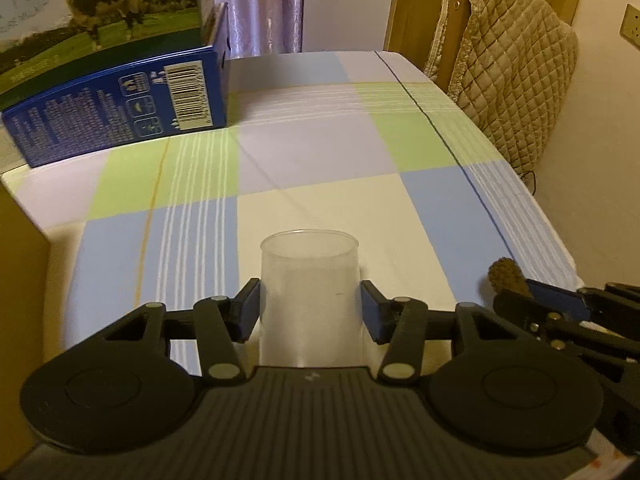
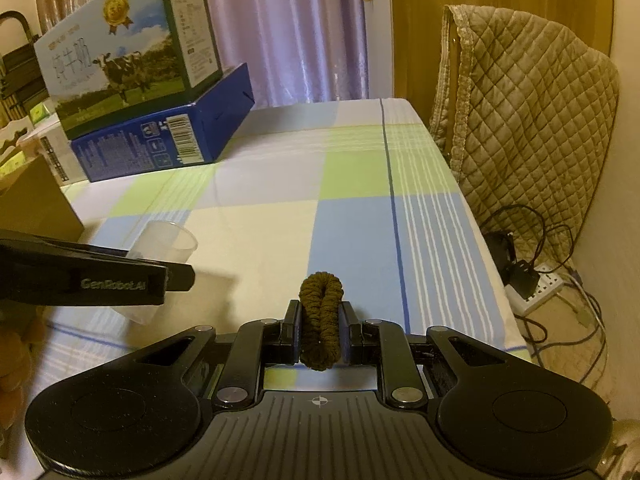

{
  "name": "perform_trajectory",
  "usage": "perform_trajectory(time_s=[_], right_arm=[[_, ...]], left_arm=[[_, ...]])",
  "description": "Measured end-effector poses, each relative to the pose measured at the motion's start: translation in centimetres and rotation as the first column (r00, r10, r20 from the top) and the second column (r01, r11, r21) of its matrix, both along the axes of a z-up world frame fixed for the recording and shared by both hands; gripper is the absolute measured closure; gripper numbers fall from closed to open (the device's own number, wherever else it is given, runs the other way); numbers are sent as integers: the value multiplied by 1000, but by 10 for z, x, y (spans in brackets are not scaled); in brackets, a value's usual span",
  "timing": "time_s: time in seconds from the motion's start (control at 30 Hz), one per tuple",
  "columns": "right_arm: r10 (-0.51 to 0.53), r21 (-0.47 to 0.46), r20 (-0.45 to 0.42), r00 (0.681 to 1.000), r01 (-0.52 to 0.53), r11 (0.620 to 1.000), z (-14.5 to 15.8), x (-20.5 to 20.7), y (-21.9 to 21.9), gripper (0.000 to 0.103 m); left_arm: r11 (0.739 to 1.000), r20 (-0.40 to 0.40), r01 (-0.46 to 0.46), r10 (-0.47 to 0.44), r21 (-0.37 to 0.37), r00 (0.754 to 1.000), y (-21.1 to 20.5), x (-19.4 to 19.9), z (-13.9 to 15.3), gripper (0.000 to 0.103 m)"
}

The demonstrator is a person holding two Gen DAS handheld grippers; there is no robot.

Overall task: Organize objects
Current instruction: 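Carry the clear cup and brown hair tie over the cardboard box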

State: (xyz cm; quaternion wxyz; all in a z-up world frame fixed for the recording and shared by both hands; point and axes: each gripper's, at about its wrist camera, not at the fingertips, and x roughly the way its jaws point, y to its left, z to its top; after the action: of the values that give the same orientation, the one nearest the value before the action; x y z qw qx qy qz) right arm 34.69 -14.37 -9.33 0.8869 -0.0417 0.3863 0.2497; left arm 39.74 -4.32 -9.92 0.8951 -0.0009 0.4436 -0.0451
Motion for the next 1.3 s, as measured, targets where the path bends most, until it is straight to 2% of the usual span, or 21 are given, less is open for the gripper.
perform_trajectory(time_s=[0.27, 0.43, 0.67, 0.8, 1.07, 1.3], right_arm=[[-3, -27, -17, 1000, 2, 1000, 39, -39, -3, 88], [-14, -35, -21, 1000, 13, 999, 67, -74, -7, 88], [-5, -48, 18, 1000, 6, 999, 109, -140, -6, 88], [1, -46, 23, 1000, 0, 999, 121, -177, -7, 88], [15, -19, 42, 999, -14, 1000, 134, -244, -3, 88], [33, 20, 65, 997, -35, 999, 145, -287, -4, 88]], left_arm=[[1000, 1, 2, -2, -23, 1000, 6, -43, 38, 56], [999, 23, 9, -8, -32, 1000, 13, -78, 72, 56], [998, 62, 23, -20, -55, 998, 23, -141, 118, 56], [996, 83, 24, -17, -86, 996, 33, -181, 138, 56], [994, 112, 28, -16, -107, 994, 50, -262, 160, 56], [995, 133, 31, -18, -97, 991, 62, -313, 167, 56]])
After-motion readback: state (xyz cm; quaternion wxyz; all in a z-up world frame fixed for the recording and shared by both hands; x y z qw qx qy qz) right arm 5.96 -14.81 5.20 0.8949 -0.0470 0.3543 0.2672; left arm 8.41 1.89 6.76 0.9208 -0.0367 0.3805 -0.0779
